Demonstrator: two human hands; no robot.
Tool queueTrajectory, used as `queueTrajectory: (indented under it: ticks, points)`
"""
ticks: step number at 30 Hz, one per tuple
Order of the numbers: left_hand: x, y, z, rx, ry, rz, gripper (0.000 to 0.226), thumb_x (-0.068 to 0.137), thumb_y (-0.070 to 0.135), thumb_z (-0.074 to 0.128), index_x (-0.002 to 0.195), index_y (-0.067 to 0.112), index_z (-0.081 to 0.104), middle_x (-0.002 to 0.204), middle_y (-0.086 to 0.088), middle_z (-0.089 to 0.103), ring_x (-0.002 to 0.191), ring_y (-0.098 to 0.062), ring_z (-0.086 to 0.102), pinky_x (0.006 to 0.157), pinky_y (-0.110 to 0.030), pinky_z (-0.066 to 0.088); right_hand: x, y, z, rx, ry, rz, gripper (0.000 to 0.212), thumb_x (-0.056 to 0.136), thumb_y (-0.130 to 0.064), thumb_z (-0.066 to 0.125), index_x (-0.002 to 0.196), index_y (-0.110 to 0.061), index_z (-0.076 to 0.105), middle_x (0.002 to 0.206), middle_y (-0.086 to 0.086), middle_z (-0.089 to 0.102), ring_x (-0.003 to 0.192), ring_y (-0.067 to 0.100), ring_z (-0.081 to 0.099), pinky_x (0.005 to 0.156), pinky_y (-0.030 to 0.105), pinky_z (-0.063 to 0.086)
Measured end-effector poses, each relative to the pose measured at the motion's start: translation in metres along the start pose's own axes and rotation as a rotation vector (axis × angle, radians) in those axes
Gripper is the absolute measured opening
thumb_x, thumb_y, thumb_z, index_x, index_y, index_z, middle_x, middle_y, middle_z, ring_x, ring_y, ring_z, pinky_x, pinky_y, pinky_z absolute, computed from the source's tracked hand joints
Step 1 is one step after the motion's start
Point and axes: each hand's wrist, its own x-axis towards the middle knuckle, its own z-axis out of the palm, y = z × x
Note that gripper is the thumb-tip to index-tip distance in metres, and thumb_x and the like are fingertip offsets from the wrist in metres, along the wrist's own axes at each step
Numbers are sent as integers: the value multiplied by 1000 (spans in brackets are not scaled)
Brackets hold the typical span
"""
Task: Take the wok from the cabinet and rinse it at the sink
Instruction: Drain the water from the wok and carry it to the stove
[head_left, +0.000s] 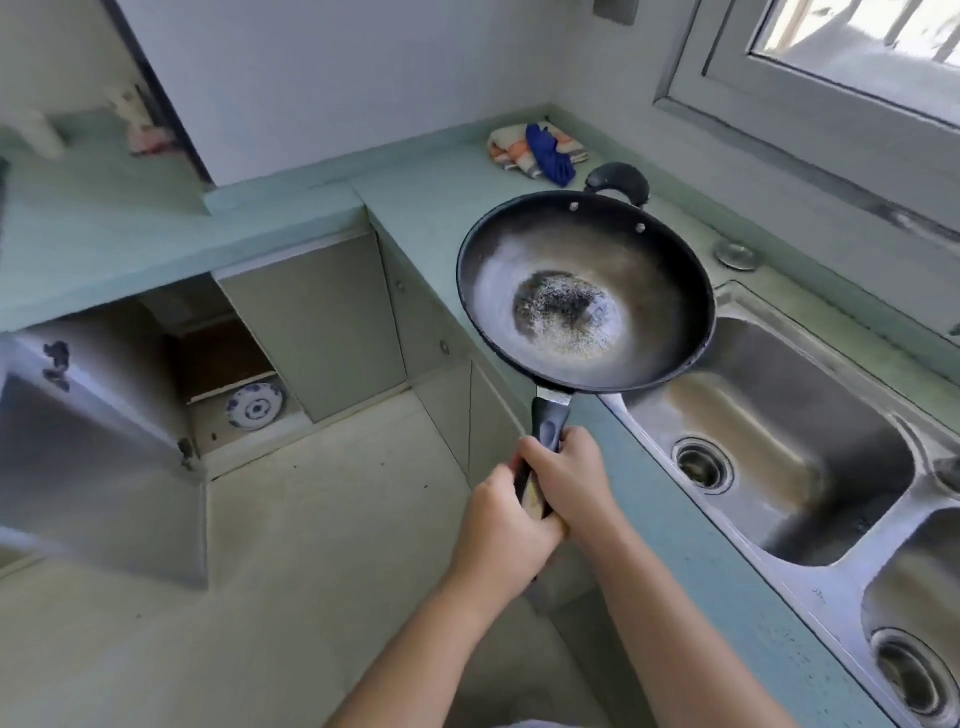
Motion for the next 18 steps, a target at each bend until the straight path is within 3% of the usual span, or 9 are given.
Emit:
queueTrajectory:
  ticks: [4, 6, 14, 18]
  points:
    - [2, -13, -48, 1, 76, -31, 40, 75, 20, 67, 113, 18, 56, 74, -4, 64, 57, -23, 63, 38, -21, 39, -7, -28, 48, -38, -99, -19, 31, 80, -17, 60, 62, -14, 35, 57, -1, 40, 50, 11, 38, 46, 22, 28]
    - [2, -20, -72, 6, 115, -54, 37, 74, 22, 67, 109, 16, 57, 75, -5, 66, 58, -25, 64, 39, -22, 39, -12, -39, 73, -47, -147, -31, 30, 80, -17, 60, 62, -14, 36, 57, -1, 41, 52, 11, 39, 47, 23, 28]
    - [-7, -54, -164, -133, 233, -141, 18, 78, 15, 62, 94, 21, 54, 60, 2, 58, 30, -7, 51, 30, -17, 31, -31, -72, 179, -45, -359, -58, 18, 71, -16, 60, 66, -8, 45, 65, 9, 54, 58, 21, 50, 56, 30, 40]
    - [-14, -71, -209, -186, 318, -170, 22, 79, 14, 61, 79, 32, 49, 55, 2, 55, 26, -6, 47, 28, -16, 29, -45, -88, 233, -101, -459, -98, 20, 73, -14, 58, 64, -8, 41, 62, 7, 47, 55, 19, 44, 51, 27, 36]
